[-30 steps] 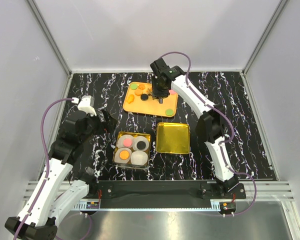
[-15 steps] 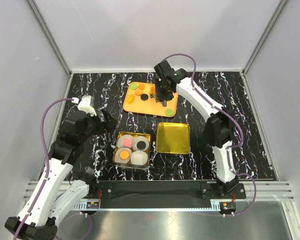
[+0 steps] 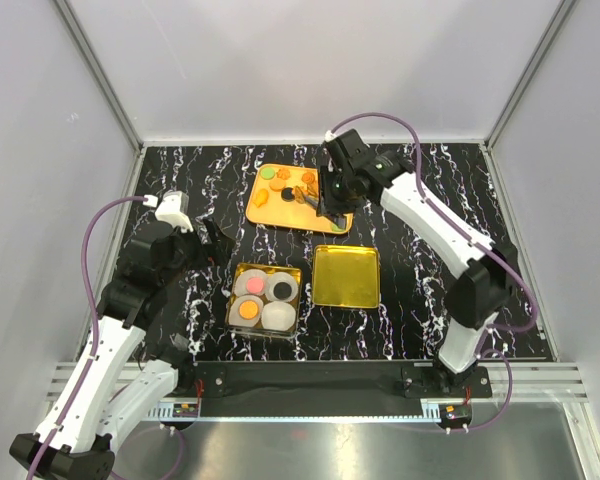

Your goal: Pack the cookies

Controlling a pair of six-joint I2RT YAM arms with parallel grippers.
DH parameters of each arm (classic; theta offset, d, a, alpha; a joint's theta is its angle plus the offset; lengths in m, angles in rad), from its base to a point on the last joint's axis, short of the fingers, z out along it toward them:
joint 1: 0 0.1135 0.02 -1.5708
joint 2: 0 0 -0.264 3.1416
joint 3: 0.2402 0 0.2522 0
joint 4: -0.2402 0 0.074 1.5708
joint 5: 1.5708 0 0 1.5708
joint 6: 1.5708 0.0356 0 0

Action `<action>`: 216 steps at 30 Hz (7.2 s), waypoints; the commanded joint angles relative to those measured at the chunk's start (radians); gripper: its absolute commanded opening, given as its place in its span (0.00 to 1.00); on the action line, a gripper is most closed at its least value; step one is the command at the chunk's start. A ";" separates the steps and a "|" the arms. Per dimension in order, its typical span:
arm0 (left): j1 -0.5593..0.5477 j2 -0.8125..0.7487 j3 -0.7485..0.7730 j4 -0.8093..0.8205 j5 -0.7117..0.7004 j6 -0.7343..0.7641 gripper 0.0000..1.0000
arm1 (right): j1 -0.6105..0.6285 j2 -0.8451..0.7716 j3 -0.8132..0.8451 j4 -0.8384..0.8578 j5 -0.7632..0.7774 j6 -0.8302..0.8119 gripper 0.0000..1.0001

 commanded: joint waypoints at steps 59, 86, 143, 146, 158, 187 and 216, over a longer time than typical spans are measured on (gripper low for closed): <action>0.007 -0.008 0.000 0.037 -0.040 -0.005 0.99 | 0.544 -0.404 -0.439 -0.093 -0.059 0.208 0.49; 0.007 -0.006 -0.001 0.034 -0.042 -0.005 0.99 | 0.542 -0.200 -0.269 -0.064 0.093 0.115 0.47; 0.007 -0.008 -0.003 0.036 -0.031 -0.005 0.99 | 0.542 -0.244 -0.336 -0.073 0.004 0.119 0.41; 0.007 -0.005 -0.001 0.037 -0.031 -0.005 0.99 | 0.542 -0.232 -0.333 -0.065 0.006 0.116 0.43; 0.007 -0.006 -0.001 0.037 -0.032 -0.005 0.99 | 0.542 -0.229 -0.310 -0.079 0.004 0.118 0.43; 0.007 -0.001 -0.002 0.036 -0.032 -0.005 0.99 | 0.542 -0.256 -0.345 -0.121 -0.036 0.125 0.45; 0.007 0.002 -0.001 0.036 -0.034 -0.005 0.99 | 0.542 -0.256 -0.335 -0.099 -0.043 0.119 0.29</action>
